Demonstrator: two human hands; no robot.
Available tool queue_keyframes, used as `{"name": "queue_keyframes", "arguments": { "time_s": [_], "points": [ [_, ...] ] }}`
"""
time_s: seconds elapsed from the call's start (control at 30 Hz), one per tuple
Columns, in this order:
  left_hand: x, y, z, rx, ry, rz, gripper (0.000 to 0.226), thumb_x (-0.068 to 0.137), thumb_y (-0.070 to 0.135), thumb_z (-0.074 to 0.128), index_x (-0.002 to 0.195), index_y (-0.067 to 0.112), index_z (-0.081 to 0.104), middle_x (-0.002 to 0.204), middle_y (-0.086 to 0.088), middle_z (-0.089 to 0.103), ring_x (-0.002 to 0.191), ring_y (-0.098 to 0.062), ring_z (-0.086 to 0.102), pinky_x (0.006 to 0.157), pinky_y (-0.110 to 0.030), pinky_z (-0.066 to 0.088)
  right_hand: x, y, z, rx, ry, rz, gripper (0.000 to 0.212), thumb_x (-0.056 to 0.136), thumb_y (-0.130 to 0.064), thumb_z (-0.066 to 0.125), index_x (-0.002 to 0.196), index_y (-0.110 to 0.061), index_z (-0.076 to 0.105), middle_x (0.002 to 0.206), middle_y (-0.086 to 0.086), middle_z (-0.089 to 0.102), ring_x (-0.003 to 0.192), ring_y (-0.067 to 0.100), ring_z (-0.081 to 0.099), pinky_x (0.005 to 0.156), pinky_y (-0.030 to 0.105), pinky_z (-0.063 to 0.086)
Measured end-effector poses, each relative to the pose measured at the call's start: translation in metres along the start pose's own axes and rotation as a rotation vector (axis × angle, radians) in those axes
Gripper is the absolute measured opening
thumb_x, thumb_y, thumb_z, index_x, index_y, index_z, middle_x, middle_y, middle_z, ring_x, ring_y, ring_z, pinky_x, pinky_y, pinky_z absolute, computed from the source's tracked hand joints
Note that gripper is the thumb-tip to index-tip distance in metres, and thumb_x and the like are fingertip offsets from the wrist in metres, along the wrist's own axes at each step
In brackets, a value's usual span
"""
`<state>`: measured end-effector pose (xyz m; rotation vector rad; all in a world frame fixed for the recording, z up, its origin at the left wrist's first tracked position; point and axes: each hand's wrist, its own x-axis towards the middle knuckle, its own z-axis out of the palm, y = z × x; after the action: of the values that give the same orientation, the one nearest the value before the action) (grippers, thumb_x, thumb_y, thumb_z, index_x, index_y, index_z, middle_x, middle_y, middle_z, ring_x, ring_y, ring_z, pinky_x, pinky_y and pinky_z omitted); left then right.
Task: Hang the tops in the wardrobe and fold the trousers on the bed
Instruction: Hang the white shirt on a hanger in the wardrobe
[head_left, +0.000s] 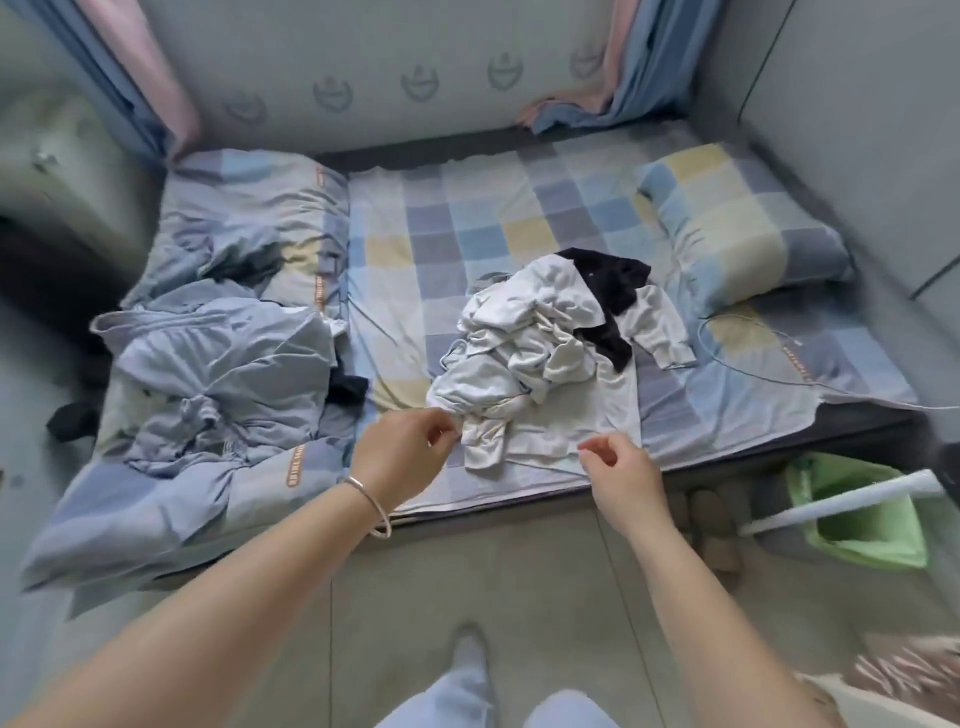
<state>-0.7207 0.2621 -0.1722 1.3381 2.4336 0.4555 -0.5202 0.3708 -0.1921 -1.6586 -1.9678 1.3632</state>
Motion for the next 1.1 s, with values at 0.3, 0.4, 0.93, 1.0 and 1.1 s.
{"name": "queue_keyframes", "arguments": {
  "time_s": [0.3, 0.4, 0.93, 1.0, 1.1],
  "points": [
    [0.187, -0.03, 0.077, 0.062, -0.284, -0.158, 0.019, 0.088, 0.027, 0.049, 0.092, 0.023, 0.068, 0.097, -0.005, 0.07, 0.092, -0.028, 0.061, 0.071, -0.03, 0.046, 0.158, 0.004, 0.05, -0.395, -0.282, -0.096, 0.018, 0.089, -0.022, 0.05, 0.097, -0.016, 0.065, 0.101, 0.003, 0.065, 0.095, 0.023, 0.057, 0.081, 0.034, 0.046],
    [0.245, -0.039, 0.112, 0.021, -0.282, -0.25, 0.02, 0.088, 0.024, 0.05, 0.092, 0.024, 0.069, 0.097, -0.005, 0.07, 0.093, -0.028, 0.061, 0.072, -0.03, 0.046, 0.236, 0.017, 0.06, -0.348, -0.315, 0.046, 0.017, 0.09, -0.022, 0.048, 0.097, -0.019, 0.063, 0.096, -0.001, 0.063, 0.093, 0.021, 0.058, 0.078, 0.03, 0.046],
    [0.498, -0.071, 0.324, 0.148, -0.077, -0.196, 0.059, 0.08, 0.051, 0.061, 0.131, 0.026, 0.044, 0.129, -0.001, 0.045, 0.12, -0.025, 0.043, 0.089, -0.039, 0.042, 0.514, 0.133, 0.135, -0.282, -0.257, 0.242, 0.019, 0.09, -0.019, 0.046, 0.078, -0.025, 0.059, 0.085, -0.004, 0.063, 0.082, 0.016, 0.056, 0.059, 0.02, 0.041],
    [0.517, -0.076, 0.338, 0.167, -0.08, -0.176, 0.052, 0.084, 0.039, 0.059, 0.132, 0.027, 0.045, 0.125, -0.003, 0.048, 0.115, -0.028, 0.047, 0.082, -0.039, 0.043, 0.522, 0.13, 0.146, -0.175, -0.247, 0.219, 0.022, 0.09, -0.015, 0.049, 0.073, -0.026, 0.057, 0.076, -0.004, 0.061, 0.075, 0.013, 0.056, 0.055, 0.013, 0.037],
    [0.521, -0.08, 0.339, 0.061, -0.123, -0.108, 0.028, 0.084, 0.028, 0.043, 0.099, 0.023, 0.066, 0.103, -0.004, 0.056, 0.098, -0.029, 0.057, 0.066, -0.032, 0.038, 0.526, 0.112, 0.153, 0.23, -0.29, 0.364, 0.019, 0.093, -0.013, 0.05, 0.077, -0.015, 0.06, 0.07, 0.001, 0.059, 0.053, 0.005, 0.056, 0.047, 0.011, 0.037]
  ]
}}
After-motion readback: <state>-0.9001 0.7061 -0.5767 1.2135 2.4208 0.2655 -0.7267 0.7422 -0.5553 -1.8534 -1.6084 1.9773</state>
